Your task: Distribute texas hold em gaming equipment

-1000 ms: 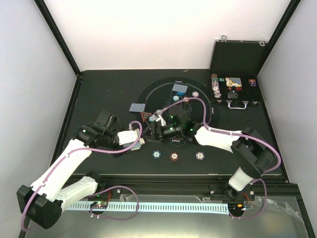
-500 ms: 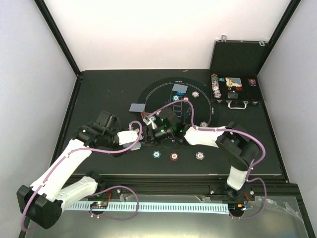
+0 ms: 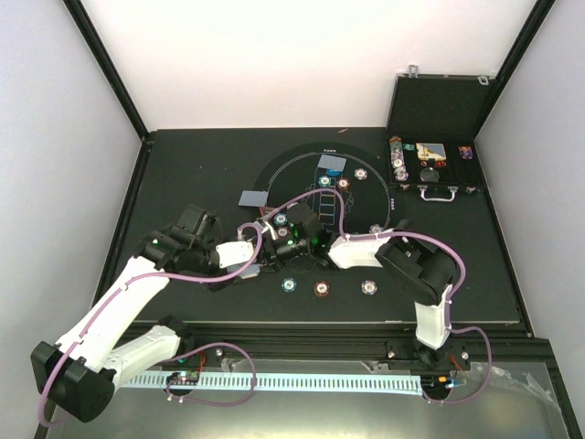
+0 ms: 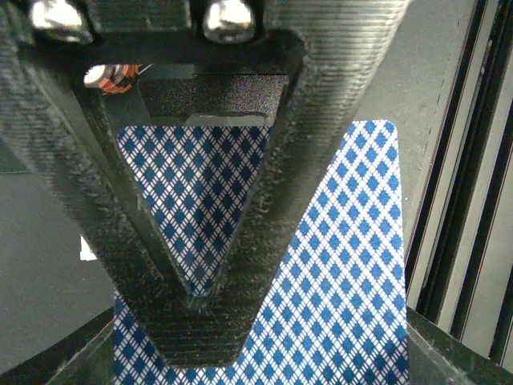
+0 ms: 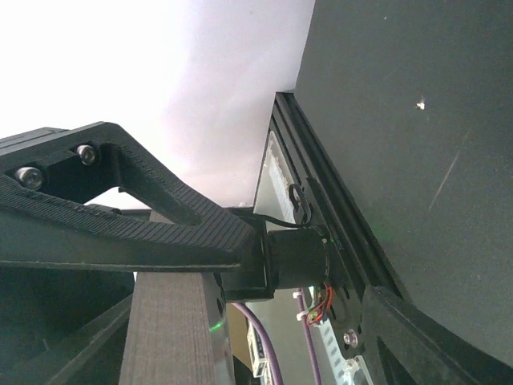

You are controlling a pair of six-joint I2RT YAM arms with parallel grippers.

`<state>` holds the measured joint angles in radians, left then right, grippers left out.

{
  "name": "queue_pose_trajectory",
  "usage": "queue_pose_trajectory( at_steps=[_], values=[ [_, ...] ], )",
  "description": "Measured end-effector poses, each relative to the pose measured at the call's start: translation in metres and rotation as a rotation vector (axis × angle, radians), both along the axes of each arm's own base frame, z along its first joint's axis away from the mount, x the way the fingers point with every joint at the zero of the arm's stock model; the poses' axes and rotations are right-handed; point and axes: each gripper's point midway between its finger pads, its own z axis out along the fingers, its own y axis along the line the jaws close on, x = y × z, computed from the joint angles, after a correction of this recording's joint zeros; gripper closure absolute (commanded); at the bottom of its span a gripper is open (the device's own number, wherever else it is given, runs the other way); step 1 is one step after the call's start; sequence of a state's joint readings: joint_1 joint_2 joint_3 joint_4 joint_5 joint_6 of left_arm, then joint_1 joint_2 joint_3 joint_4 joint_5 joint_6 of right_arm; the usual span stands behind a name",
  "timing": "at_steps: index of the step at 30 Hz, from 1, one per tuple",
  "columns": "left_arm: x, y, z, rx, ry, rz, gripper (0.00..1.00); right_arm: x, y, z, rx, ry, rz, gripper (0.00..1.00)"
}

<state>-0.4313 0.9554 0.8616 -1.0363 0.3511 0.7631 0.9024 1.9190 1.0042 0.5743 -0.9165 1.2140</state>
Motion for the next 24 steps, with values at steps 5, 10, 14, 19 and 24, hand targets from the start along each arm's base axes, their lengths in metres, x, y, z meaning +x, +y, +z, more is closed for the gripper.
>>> queue_pose_trajectory(
  at_steps=[5,10,14,19,24],
  values=[
    [-0.001,0.0,0.0,0.001,0.002,0.0,0.93,0.003,-0.002,0.001,0.018,0.003,-0.006,0.38],
    [0.0,0.001,0.0,0.004,0.001,0.001,0.93,0.007,-0.01,0.003,0.026,-0.016,-0.015,0.41],
    [-0.001,0.001,-0.001,0.007,0.003,0.002,0.94,0.009,-0.017,0.002,0.012,-0.032,-0.024,0.44],
    [-0.003,0.003,-0.002,0.016,0.013,0.004,0.93,0.009,-0.027,0.001,0.005,-0.044,-0.036,0.5],
    [-0.004,0.005,-0.004,0.025,0.021,0.006,0.93,0.007,-0.033,0.001,0.002,-0.048,-0.042,0.62]
  ],
)
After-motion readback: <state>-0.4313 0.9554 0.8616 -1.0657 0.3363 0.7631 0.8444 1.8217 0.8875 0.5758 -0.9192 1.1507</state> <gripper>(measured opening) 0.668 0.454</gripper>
